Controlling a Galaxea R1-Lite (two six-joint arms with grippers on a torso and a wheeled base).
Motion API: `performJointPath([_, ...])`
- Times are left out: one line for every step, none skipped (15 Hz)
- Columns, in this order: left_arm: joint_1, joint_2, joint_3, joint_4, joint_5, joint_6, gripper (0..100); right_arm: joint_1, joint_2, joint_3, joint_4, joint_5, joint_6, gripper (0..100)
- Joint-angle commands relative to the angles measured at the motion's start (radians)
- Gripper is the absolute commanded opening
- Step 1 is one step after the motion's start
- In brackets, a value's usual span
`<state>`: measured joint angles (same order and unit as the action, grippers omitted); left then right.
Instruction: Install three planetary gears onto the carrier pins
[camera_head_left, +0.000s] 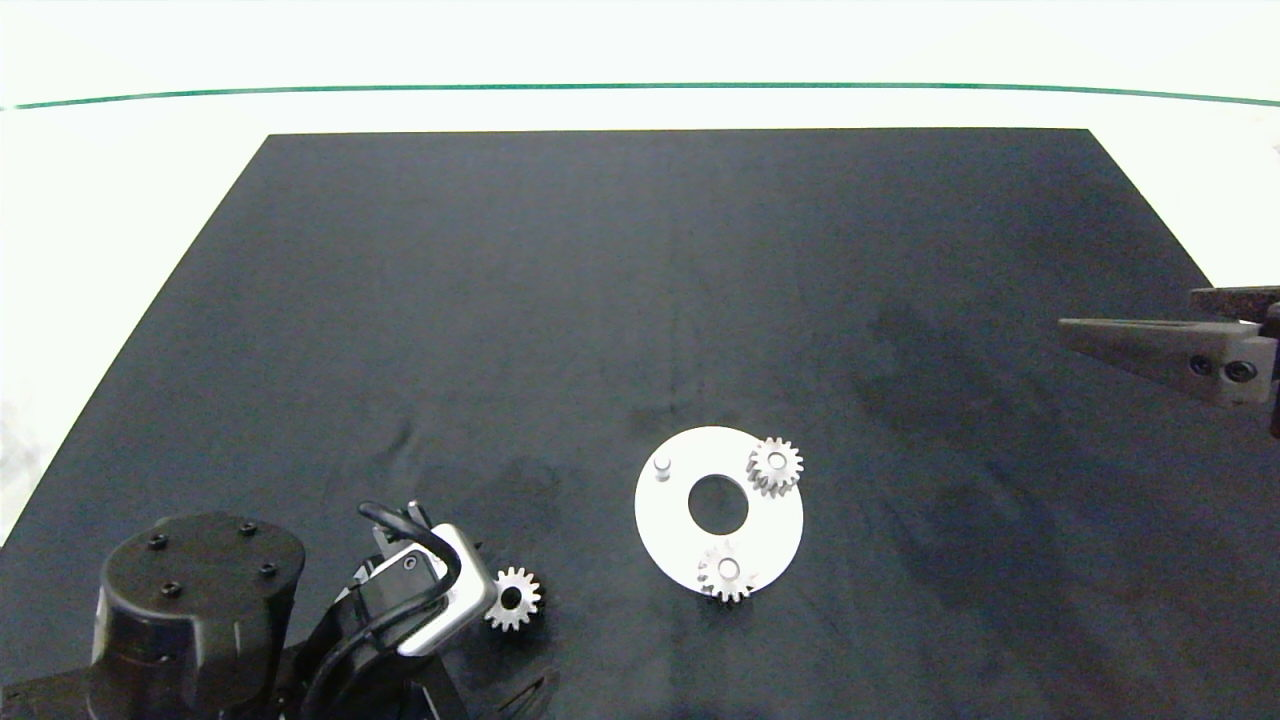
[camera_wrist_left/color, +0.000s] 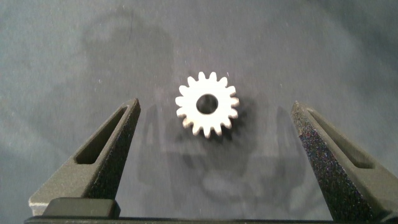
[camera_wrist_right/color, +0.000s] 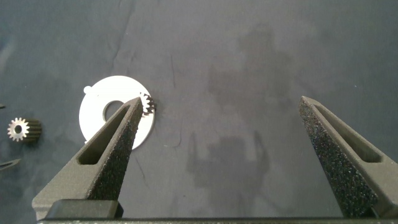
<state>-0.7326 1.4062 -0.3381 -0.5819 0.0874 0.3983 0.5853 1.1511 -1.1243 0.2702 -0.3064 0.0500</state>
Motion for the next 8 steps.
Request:
performJointPath([-0.001, 0.068, -0.001, -0.047, 0.003, 0.002, 100, 0.001, -0.001, 0.000, 0.001, -0.002, 0.001, 100])
performJointPath([-0.001, 0.079, -0.001, -0.053, 0.003, 0.002, 100, 0.001, -0.001, 0.000, 0.001, -0.002, 0.001, 100])
performJointPath([-0.001, 0.086, 0.001, -0.053, 0.003, 0.002, 100, 0.001, -0.001, 0.000, 0.001, -0.002, 0.001, 100])
performJointPath([-0.001, 0.086, 0.001, -0.053, 0.003, 0.002, 100, 0.001, -0.001, 0.000, 0.001, -0.002, 0.001, 100])
performJointPath([0.002, 0.088, 0.001, -0.053, 0.003, 0.002, 100, 0.001, -0.002, 0.003, 0.001, -0.002, 0.002, 100])
performJointPath([0.002, 0.089, 0.001, -0.052, 0.003, 0.002, 100, 0.001, -0.004, 0.003, 0.001, -0.002, 0.002, 100])
performJointPath([0.004, 0.089, -0.001, -0.052, 0.003, 0.002, 100, 0.001, -0.004, 0.004, 0.001, -0.002, 0.002, 100])
performJointPath([0.004, 0.089, -0.001, -0.052, 0.003, 0.002, 100, 0.001, -0.004, 0.004, 0.001, -0.002, 0.002, 100])
